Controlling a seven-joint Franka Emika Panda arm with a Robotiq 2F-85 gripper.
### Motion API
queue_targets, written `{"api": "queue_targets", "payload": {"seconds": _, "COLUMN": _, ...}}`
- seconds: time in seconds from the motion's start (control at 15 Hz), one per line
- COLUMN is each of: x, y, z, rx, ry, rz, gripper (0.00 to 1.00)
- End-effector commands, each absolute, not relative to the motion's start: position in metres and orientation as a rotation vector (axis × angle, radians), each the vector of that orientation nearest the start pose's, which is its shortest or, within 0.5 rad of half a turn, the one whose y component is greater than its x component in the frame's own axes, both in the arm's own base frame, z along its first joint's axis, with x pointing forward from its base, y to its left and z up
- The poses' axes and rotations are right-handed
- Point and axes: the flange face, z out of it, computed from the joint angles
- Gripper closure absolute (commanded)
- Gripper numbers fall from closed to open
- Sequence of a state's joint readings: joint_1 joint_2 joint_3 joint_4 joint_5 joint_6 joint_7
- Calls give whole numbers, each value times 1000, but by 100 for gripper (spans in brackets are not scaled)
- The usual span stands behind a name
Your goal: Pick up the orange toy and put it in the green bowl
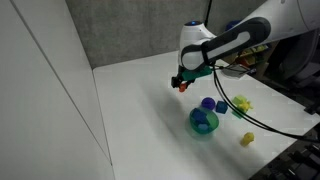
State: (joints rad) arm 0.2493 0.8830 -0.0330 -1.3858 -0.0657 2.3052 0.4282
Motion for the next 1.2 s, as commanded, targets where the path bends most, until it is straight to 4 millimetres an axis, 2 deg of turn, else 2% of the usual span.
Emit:
{"api": "queue_targets", "payload": {"seconds": 0.0, "x": 691, "y": 157, "z": 230, "rx": -3217, "ry": 251, "rz": -69, "gripper": 83}}
{"api": "queue_targets", "payload": {"seconds": 0.13, "x": 671, "y": 154, "z": 246, "rx": -3233, "ry": 240, "rz": -41, "gripper": 83}}
{"api": "queue_targets", "payload": {"seconds": 0.27, "x": 647, "y": 153, "z": 254, "rx": -3249, "ry": 219, "rz": -14, "gripper": 83}}
{"api": "queue_targets", "payload": {"seconds": 0.53, "x": 609, "y": 146, "z": 250, "rx": -3294, "ry": 194, "rz": 40, "gripper": 83}}
{"api": "queue_targets", "payload": {"seconds": 0.73, "x": 587, "y": 135, "z": 236, "rx": -3312, "ry": 212, "rz": 104, "gripper": 83}}
{"api": "queue_targets", "payload": {"seconds": 1.13, "x": 563, "y": 119, "z": 187, "rx": -3336, "ry": 240, "rz": 232, "gripper": 83}}
